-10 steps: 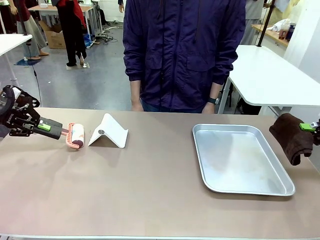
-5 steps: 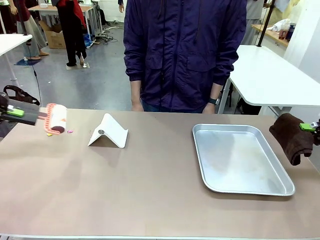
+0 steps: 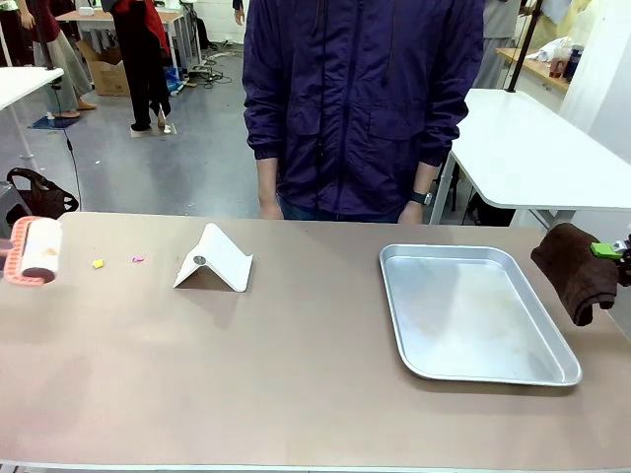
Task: Clean the surface of the table.
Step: Clean the area not pointed to by the person.
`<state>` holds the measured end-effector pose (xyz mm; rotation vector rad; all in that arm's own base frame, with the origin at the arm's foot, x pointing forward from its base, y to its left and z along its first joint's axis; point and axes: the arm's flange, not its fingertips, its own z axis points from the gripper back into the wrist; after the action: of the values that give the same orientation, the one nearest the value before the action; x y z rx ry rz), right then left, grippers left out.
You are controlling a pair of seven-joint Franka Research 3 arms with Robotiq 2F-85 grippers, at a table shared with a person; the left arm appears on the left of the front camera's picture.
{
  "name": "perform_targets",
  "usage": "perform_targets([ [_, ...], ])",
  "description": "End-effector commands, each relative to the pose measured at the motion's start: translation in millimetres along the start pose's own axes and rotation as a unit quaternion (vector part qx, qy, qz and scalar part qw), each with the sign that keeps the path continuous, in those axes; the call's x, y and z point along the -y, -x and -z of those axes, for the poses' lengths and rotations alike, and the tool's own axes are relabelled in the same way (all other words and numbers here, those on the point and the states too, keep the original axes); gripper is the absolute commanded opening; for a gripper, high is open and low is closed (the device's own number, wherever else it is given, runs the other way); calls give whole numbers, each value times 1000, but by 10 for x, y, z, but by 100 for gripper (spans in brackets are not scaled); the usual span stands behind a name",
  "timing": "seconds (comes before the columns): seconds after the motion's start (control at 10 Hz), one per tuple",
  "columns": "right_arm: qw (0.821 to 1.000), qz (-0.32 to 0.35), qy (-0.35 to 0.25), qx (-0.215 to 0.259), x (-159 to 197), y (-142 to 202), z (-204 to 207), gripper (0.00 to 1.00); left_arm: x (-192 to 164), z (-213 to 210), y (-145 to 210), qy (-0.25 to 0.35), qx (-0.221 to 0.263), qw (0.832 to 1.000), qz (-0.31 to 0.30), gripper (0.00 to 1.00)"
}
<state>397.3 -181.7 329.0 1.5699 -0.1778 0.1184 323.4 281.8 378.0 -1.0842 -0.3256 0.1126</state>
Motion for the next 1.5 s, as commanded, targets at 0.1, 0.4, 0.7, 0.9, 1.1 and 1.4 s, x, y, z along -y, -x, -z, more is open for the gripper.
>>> perform_targets([
  [0.1,1000,0,-9,0,-63,-37,-2,11,-627,-401,-39,79,-19,997,-4,21],
  [0.4,1000,0,-9,0,-63,-37,-2,11,-476,-261,118,44,-8,999,-15,21],
  [0.7,1000,0,-9,0,-63,-37,-2,11,-476,-261,118,44,-8,999,-15,21],
  [0.9,1000,0,-9,0,-63,-37,-2,11,-476,-261,118,44,-8,999,-15,21],
  [1.1,1000,0,-9,0,-63,-37,-2,11,-432,-252,-45,28,-8,999,-15,21],
  [1.4,1000,0,-9,0,-63,-37,-2,11,-142,-82,-408,-24,-7,999,-35,21],
])
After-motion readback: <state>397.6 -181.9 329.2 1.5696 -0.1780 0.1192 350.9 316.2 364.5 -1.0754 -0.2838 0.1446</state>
